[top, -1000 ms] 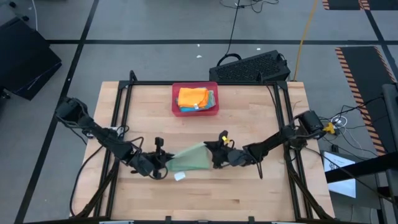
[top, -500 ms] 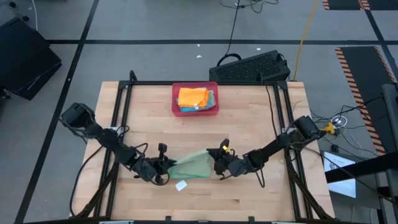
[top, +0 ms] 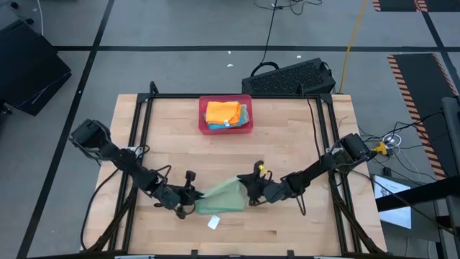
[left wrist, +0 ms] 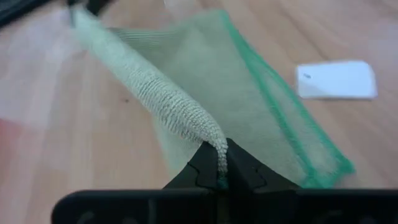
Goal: Fold microfiber towels
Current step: Fold the light green towel
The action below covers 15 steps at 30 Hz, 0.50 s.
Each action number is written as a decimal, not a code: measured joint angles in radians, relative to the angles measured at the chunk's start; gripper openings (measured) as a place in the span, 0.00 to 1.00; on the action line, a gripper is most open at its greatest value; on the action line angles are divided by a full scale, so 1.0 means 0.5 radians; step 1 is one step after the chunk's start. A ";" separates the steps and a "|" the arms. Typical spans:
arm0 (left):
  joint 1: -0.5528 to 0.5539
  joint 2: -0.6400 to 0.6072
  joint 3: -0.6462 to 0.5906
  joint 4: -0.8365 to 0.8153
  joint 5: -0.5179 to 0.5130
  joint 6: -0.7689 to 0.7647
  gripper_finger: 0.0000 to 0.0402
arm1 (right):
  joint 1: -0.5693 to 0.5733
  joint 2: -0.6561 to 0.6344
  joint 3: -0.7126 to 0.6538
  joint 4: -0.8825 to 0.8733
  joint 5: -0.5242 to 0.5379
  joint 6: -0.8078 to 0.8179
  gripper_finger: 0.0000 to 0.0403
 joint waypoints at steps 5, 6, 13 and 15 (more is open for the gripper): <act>-0.020 0.188 -0.002 0.179 0.178 0.014 0.02 | -0.018 0.000 -0.005 -0.195 0.082 0.432 0.12; -0.025 0.211 -0.001 0.197 0.137 0.004 0.02 | -0.012 -0.001 -0.005 -0.196 0.113 0.494 0.14; -0.034 0.263 0.002 0.203 0.009 0.007 0.02 | 0.101 -0.164 0.000 -0.050 -0.340 0.633 0.23; -0.032 0.261 0.002 0.198 -0.027 -0.001 0.02 | 0.109 -0.161 0.000 0.032 -0.700 0.772 0.22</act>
